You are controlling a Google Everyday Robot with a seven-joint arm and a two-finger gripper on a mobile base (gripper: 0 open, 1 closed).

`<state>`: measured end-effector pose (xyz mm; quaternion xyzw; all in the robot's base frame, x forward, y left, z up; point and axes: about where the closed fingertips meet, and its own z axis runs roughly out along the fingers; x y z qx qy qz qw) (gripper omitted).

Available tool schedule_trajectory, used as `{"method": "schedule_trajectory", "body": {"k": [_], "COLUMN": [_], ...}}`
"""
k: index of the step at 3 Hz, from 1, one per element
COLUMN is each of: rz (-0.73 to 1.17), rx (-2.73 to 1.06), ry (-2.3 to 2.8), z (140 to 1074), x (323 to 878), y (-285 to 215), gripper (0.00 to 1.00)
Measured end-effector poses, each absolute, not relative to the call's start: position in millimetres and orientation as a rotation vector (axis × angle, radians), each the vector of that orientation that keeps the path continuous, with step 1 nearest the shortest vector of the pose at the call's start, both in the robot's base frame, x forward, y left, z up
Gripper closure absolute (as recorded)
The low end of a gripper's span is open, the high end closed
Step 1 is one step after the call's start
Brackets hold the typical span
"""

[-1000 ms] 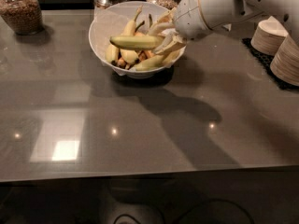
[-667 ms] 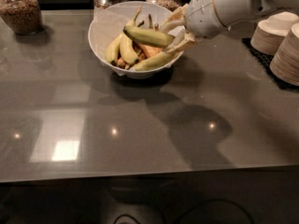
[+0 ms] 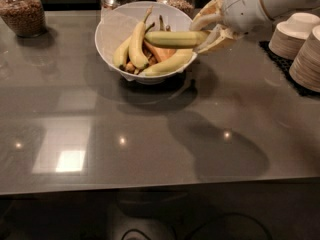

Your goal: Pick banana from white bowl

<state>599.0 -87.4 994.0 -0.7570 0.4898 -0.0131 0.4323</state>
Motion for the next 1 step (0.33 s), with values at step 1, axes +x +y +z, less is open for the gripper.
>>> {"method": "schedule_trajectory", "body": {"k": [1], "rz": [0.02], "rx": [-1.876], "ry": [1.244], "z": [1001.8], "x": [577.9], "y": [-101.1], "gripper": [1.0]}}
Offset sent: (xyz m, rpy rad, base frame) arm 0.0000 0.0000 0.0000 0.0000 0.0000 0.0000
